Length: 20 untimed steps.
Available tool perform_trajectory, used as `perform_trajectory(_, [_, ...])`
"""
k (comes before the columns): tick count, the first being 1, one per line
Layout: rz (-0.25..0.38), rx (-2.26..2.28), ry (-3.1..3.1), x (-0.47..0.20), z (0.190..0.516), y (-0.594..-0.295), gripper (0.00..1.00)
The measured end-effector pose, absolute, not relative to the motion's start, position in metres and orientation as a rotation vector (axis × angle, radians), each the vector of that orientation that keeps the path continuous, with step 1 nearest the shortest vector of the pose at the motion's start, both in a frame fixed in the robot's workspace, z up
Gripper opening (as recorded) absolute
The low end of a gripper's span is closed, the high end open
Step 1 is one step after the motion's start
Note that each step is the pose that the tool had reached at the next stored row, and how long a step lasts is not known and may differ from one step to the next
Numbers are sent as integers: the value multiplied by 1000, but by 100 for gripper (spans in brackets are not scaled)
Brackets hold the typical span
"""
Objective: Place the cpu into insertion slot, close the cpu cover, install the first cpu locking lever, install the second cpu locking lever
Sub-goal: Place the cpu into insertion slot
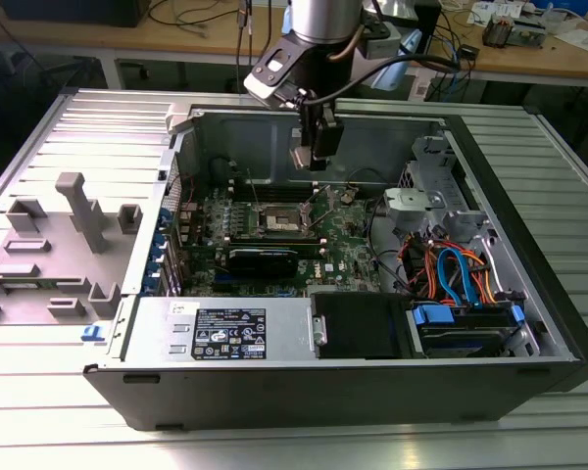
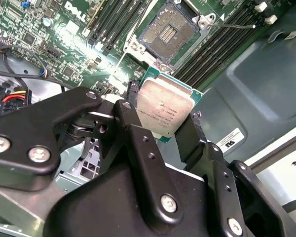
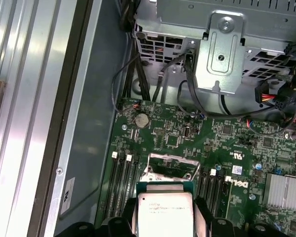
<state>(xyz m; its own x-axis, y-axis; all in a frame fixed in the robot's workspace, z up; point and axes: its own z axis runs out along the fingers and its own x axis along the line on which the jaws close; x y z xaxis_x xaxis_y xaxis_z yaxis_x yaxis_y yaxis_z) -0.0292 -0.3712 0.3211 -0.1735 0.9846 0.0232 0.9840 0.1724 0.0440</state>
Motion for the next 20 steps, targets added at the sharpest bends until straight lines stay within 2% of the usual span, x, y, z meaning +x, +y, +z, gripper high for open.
perform_trajectory(20, [70, 2083, 2340, -31, 316, -371, 55])
